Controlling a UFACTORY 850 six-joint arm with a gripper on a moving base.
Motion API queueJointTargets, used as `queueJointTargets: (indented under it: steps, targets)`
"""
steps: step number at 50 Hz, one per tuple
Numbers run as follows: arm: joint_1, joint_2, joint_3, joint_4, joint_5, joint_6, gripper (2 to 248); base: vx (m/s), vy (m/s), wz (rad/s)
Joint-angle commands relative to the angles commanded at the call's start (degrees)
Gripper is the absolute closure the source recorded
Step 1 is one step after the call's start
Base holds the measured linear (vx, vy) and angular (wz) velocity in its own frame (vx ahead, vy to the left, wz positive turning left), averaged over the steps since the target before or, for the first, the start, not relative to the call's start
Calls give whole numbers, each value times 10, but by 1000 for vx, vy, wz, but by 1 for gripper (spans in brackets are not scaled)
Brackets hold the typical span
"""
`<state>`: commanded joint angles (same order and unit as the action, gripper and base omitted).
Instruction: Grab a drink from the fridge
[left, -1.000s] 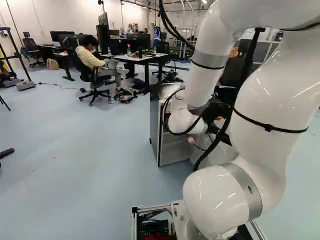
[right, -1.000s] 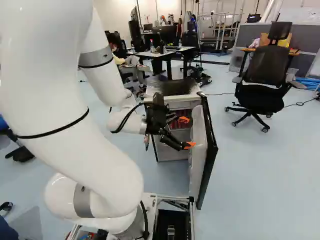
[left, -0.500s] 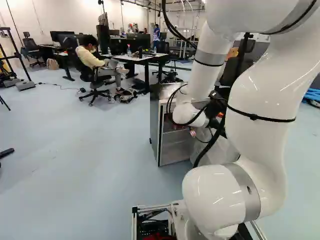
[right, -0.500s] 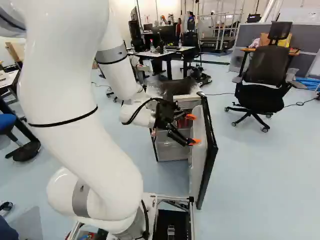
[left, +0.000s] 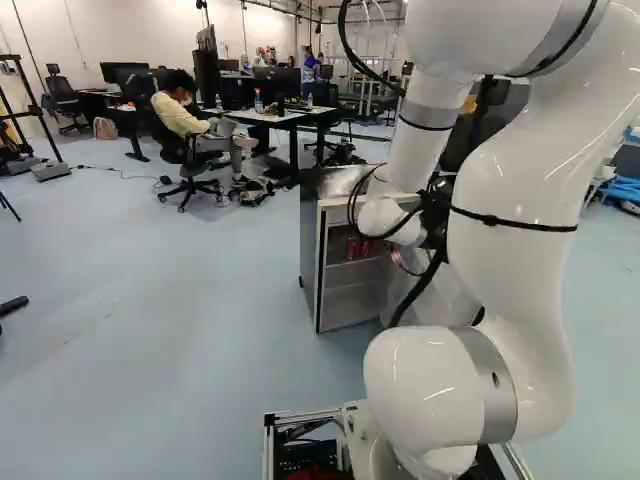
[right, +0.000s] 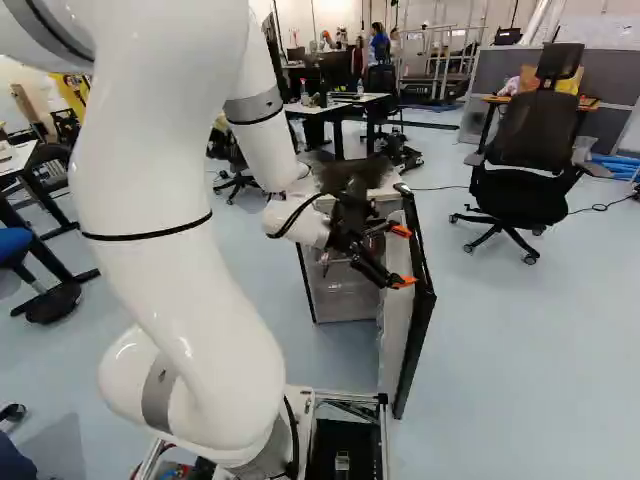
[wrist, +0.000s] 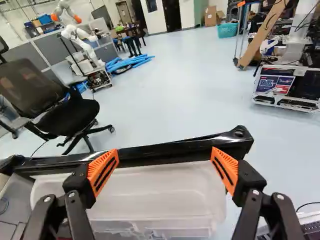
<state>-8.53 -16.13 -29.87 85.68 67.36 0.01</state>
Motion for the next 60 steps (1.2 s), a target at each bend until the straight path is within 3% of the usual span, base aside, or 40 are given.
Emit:
queueJointTargets:
  steps: [22, 60]
  targets:
    - [-53, -37, -53, 0, 0, 0, 3, 0, 0, 0]
    - [-128, -105, -156, 0, 0, 0, 3, 0, 0, 0]
